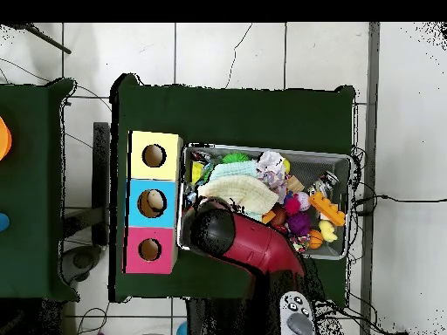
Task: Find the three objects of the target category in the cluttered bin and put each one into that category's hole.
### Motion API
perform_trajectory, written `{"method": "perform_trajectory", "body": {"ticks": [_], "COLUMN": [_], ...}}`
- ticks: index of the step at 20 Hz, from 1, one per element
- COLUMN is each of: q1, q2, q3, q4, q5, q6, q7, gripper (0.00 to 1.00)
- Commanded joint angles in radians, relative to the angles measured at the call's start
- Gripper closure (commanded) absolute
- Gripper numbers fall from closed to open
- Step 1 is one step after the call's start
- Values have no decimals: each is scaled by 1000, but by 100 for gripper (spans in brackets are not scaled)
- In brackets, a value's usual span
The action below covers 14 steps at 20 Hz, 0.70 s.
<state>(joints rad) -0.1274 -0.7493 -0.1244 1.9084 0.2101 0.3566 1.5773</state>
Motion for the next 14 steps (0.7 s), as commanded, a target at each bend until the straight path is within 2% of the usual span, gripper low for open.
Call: {"method": "perform_trajectory", "body": {"ticks": [1, 14], "q1": [3, 15], "q2": [-82, -133], "q3": [3, -2], "q4": [-17, -12], "q5": [26, 25], "q6": [164, 210], "q7": [196, 207], "gripper": [100, 100]}}
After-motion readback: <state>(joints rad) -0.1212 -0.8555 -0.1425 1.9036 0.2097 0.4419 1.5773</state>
